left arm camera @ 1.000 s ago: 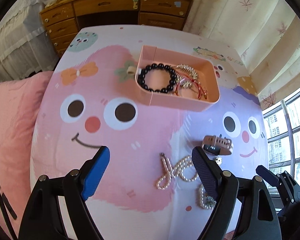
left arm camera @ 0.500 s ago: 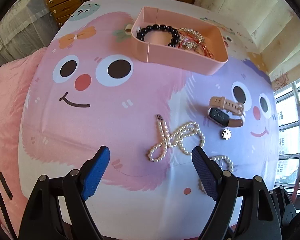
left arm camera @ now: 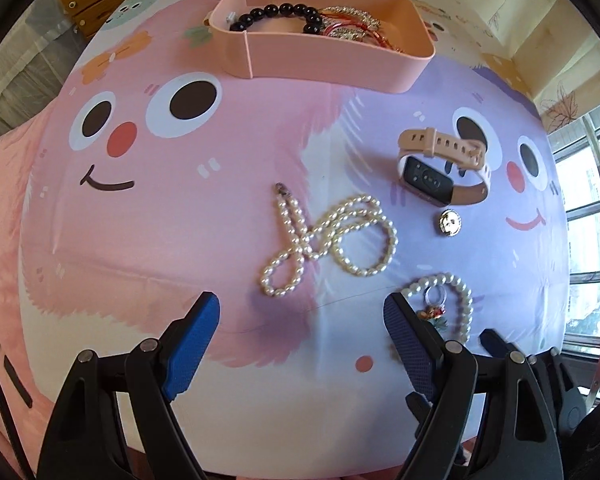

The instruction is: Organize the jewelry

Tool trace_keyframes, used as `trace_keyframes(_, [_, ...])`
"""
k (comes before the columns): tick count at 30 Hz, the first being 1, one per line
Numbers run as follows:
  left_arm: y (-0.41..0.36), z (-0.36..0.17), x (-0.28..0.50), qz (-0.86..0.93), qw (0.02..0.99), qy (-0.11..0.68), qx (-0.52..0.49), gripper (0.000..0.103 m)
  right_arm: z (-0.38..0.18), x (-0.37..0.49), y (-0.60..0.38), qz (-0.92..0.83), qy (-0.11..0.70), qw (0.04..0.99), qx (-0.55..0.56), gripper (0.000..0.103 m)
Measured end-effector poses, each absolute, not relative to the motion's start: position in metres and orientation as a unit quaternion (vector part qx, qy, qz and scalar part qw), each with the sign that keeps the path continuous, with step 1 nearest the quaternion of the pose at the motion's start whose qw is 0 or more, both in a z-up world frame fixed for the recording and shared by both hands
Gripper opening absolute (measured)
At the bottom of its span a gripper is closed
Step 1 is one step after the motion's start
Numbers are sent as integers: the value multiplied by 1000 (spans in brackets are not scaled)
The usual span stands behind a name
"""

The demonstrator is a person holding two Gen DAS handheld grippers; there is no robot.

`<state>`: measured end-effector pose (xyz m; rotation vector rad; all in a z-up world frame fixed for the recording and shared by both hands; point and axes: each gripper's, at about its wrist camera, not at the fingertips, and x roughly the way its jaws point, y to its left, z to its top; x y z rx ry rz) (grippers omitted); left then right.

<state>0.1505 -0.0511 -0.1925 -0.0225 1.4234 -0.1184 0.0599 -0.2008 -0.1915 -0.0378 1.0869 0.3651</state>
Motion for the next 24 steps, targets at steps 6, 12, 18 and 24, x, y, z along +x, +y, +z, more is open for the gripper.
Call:
trace_keyframes(6, [-62, -197, 159, -65, 752, 656, -19, 83, -195, 58, -198, 179, 508, 842, -20, 48])
trace_keyframes(12, [-68, -206, 164, -67, 751, 656, -9, 83, -197, 58, -195, 180, 508, 842, -15, 38])
trace_keyframes(18, [-75, -212, 174, -73, 752, 655, -6, 83, -202, 63, -198, 168, 518, 838, 0, 23])
trace_keyframes(24, [-86, -220, 179, -82, 751, 656, 16, 83, -203, 66, -199, 175, 518, 837, 8, 20])
